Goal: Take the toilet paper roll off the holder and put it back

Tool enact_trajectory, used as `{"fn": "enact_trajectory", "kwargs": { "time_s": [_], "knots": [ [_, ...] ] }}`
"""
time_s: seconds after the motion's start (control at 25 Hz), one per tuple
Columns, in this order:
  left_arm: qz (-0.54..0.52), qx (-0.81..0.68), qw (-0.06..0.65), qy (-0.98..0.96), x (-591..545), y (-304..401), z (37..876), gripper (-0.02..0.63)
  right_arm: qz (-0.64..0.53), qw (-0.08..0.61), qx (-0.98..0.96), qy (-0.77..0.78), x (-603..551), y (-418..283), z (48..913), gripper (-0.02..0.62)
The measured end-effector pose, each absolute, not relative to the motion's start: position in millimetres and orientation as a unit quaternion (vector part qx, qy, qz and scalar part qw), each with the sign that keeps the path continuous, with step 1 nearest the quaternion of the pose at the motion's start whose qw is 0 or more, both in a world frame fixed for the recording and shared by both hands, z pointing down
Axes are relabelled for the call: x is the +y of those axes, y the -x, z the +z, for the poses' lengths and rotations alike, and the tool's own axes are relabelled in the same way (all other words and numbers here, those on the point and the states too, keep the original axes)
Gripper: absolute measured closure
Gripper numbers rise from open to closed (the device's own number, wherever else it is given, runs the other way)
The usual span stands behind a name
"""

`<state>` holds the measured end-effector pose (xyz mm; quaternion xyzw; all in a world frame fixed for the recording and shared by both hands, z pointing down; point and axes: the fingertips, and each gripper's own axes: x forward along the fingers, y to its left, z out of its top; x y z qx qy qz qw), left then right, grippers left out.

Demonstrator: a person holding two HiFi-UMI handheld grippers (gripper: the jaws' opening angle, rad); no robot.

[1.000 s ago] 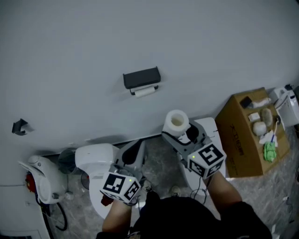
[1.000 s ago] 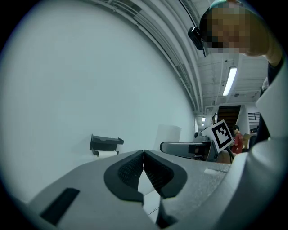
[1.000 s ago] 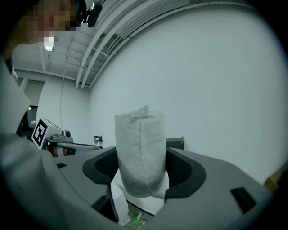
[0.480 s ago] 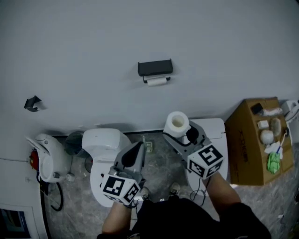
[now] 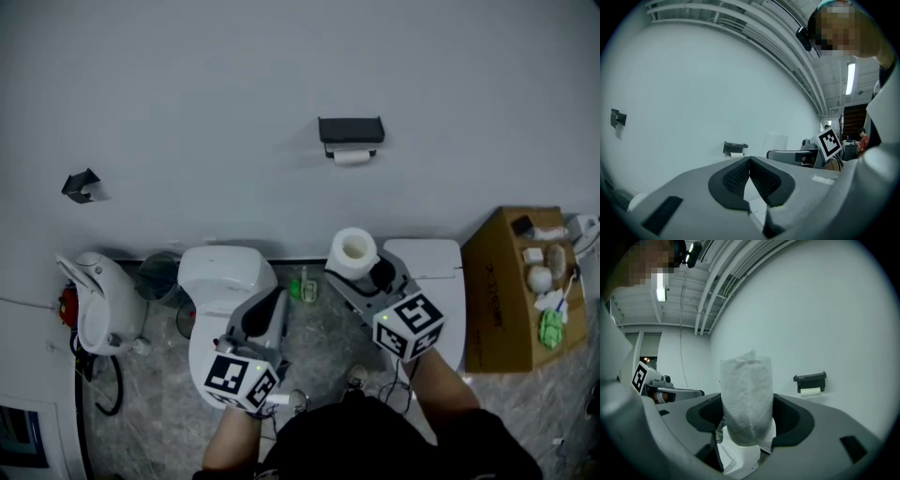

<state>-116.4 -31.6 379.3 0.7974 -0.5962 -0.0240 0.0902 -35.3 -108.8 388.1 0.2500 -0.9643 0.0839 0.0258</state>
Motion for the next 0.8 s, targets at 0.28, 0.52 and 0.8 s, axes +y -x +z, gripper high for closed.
{"fn": "enact_trajectory", "kwargs": {
  "time_s": [0.28,0.52,0.8],
  "knots": [
    [-0.038,-0.572,0.089,-0.815,4.4,162.3,379.4,0.601,0.077,0.031,-0.955,-0.284,-64.9,71.9,386.7,0.288],
    [-0.04,-0.532,0.095,-0.84,29.9,180.0,385.3,0.601,0.073,0.036,-0.94,-0.331,-29.4,82.1,388.3,0.288],
    [-0.042,-0.488,0.096,-0.867,44.7,174.5,385.3,0.601,0.071,0.046,-0.919,-0.385,1.5,64.9,390.3,0.288]
  ]
}}
